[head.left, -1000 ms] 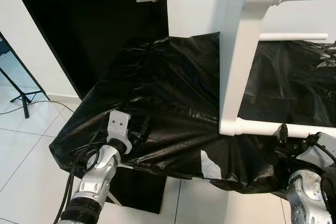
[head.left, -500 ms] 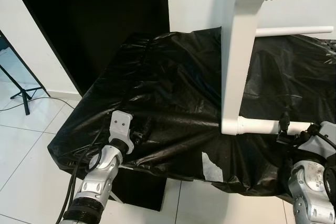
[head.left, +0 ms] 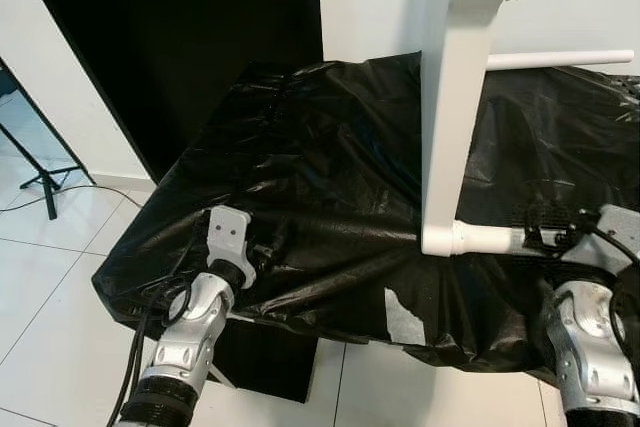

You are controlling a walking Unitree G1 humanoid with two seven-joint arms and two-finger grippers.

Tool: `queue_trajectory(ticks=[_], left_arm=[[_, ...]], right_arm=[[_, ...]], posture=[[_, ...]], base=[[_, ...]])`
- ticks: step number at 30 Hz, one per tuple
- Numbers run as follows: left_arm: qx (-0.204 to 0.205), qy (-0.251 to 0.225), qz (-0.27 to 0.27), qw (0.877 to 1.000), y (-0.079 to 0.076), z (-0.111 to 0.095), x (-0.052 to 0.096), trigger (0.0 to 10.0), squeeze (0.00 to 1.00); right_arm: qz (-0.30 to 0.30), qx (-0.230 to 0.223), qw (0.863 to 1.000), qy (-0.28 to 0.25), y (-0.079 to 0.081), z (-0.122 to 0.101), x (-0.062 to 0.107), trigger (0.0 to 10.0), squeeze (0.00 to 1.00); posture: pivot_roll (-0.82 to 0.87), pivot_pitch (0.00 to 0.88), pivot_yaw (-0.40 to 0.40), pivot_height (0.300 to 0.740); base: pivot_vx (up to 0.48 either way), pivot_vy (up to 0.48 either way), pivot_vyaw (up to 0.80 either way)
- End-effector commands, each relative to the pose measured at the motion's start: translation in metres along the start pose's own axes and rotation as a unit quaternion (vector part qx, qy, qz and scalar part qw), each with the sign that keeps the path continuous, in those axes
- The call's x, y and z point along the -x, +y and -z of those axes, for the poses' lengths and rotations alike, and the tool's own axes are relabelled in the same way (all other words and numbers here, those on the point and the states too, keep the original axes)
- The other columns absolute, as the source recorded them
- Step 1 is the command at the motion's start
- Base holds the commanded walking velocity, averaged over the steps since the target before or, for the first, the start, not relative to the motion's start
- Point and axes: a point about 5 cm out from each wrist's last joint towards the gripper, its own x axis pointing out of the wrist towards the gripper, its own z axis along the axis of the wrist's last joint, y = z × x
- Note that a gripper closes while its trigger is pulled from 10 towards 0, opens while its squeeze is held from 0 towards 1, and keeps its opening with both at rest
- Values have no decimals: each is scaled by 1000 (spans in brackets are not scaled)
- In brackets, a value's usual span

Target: Building children table

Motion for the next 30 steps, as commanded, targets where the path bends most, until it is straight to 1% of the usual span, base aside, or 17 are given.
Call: queue_trajectory(ticks=[1, 2, 3, 4, 5, 7, 9, 10, 12, 14, 15, 17, 20, 22, 25, 29, 30], left_arm=[[3, 4, 80, 997, -6, 0, 3, 10000, 0], [9, -4, 91, 996, -8, -4, 3, 10000, 0], [22, -14, 115, 993, -14, -10, 5, 10000, 0], [22, -14, 115, 993, -14, -10, 5, 10000, 0], [36, -23, 143, 989, -21, -17, 7, 10000, 0], [36, -23, 143, 989, -21, -17, 7, 10000, 0], [47, -31, 192, 980, -36, -27, 11, 10000, 0], [48, -31, 205, 977, -41, -29, 13, 10000, 0], [48, -31, 205, 977, -41, -29, 13, 10000, 0], [45, -30, 231, 972, -51, -32, 15, 10000, 0], [45, -30, 231, 972, -51, -32, 15, 10000, 0], [47, -32, 240, 969, -57, -37, 16, 10000, 0], [44, -33, 239, 969, -56, -38, 16, 10000, 0], [34, -32, 235, 971, -55, -43, 17, 10000, 0], [32, -31, 232, 972, -54, -47, 19, 10000, 0], [30, -34, 230, 972, -54, -51, 19, 10000, 0], [29, -36, 229, 972, -54, -53, 19, 10000, 0]], right_arm=[[-9, 5, 1000, 11, 4, 3, -1, 10000, 0], [-14, 6, 1000, 16, 6, 4, -3, 10000, 0], [-29, 8, 999, 21, 11, 5, -7, 10000, 0], [-29, 8, 999, 21, 11, 5, -7, 10000, 0], [-48, 6, 998, 27, 18, 6, -11, 10000, 0], [-48, 6, 998, 27, 18, 6, -11, 10000, 0], [-82, 9, 996, 34, 30, 8, -16, 10000, 0], [-92, 7, 995, 37, 33, 9, -17, 10000, 0], [-92, 7, 995, 37, 33, 9, -17, 10000, 0], [-115, 8, 992, 44, 43, 10, -23, 10000, 0], [-115, 8, 992, 44, 43, 10, -23, 10000, 0], [-140, 8, 988, 57, 52, 11, -28, 10000, 0], [-151, 13, 986, 63, 55, 13, -28, 10000, 0], [-172, 14, 982, 76, 62, 16, -29, 10000, 0], [-180, 13, 980, 79, 65, 17, -29, 10000, 0], [-192, 2, 978, 85, 71, 19, -29, 10000, 0], [-198, -6, 976, 89, 75, 20, -28, 10000, 0]], posture=[[-61, 0, 59, 740], [-60, 0, 59, 740], [-43, 0, 46, 740], [-43, 0, 46, 740], [-36, 0, 41, 740], [-36, 0, 41, 740], [-20, 0, 29, 740], [-20, 0, 29, 740], [-20, 0, 29, 740], [-9, 0, 19, 740], [-9, 0, 19, 740], [-3, 0, 14, 740], [6, 0, 7, 740], [15, 0, 1, 740], [18, 0, -1, 740], [21, 0, -2, 740], [23, 0, -1, 740]], base=[[0, 0, 0], [0, 0, 0], [0, 0, 0], [0, 0, 0], [0, 0, 0], [0, 0, 0], [0, 0, 0], [0, 0, 0], [0, 0, 0], [0, 0, 0], [0, 0, 0], [0, 0, 0], [0, 0, 0], [0, 0, 0], [0, 0, 0], [0, 0, 0], [0, 0, 0]])
